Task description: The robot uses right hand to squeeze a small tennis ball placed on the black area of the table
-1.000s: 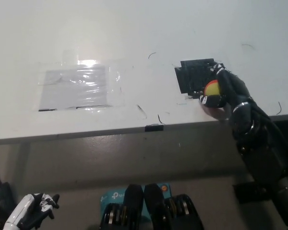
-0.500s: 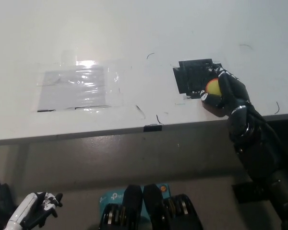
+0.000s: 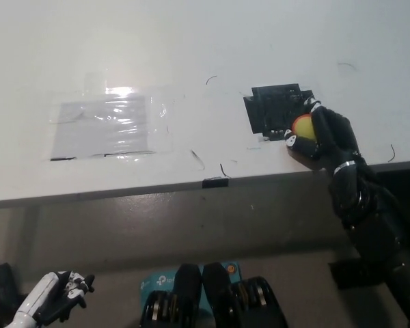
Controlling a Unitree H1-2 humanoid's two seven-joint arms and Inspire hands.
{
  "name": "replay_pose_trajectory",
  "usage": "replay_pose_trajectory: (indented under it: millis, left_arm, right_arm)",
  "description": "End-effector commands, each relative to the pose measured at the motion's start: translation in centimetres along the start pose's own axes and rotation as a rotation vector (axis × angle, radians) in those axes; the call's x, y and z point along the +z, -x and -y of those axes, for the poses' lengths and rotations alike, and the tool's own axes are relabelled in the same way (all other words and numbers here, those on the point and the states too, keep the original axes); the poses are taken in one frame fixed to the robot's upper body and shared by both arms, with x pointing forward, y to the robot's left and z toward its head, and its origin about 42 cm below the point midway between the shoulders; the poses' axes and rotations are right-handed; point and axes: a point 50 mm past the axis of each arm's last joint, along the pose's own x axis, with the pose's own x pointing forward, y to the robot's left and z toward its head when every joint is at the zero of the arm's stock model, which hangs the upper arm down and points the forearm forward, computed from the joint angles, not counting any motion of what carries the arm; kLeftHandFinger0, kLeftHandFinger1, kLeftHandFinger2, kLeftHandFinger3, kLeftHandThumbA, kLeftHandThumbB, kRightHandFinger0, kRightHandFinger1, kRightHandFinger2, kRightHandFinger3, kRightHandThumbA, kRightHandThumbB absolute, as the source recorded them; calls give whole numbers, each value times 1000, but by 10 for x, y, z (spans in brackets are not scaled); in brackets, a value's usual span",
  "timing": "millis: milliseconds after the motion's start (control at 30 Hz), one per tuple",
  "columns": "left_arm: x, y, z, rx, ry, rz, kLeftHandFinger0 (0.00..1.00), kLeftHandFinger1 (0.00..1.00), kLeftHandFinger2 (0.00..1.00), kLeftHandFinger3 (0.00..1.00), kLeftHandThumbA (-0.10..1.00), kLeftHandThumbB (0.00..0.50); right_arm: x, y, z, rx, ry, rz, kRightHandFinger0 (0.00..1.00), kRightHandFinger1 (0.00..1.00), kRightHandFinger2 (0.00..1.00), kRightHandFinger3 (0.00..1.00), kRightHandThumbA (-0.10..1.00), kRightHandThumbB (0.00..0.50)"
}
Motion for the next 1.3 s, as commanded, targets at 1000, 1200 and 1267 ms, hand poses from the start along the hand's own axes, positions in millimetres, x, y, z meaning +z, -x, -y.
replay_pose_trajectory:
  millis: [1000,1200,1267]
  left_arm:
    - [-2,13,-7,-5,-29,0,165,114,264,415,660,482]
    - [-4,15,-7,-3,-36,3,160,103,242,390,668,475]
    - [-5,15,-7,-3,-34,3,161,106,245,400,665,473]
  right_arm:
    - [21,24,19,-530,-114,253,0,92,525,414,-100,155]
    - [31,21,38,-593,-161,276,0,112,530,389,-100,188]
    - [36,20,48,-621,-136,288,0,131,550,384,-100,207]
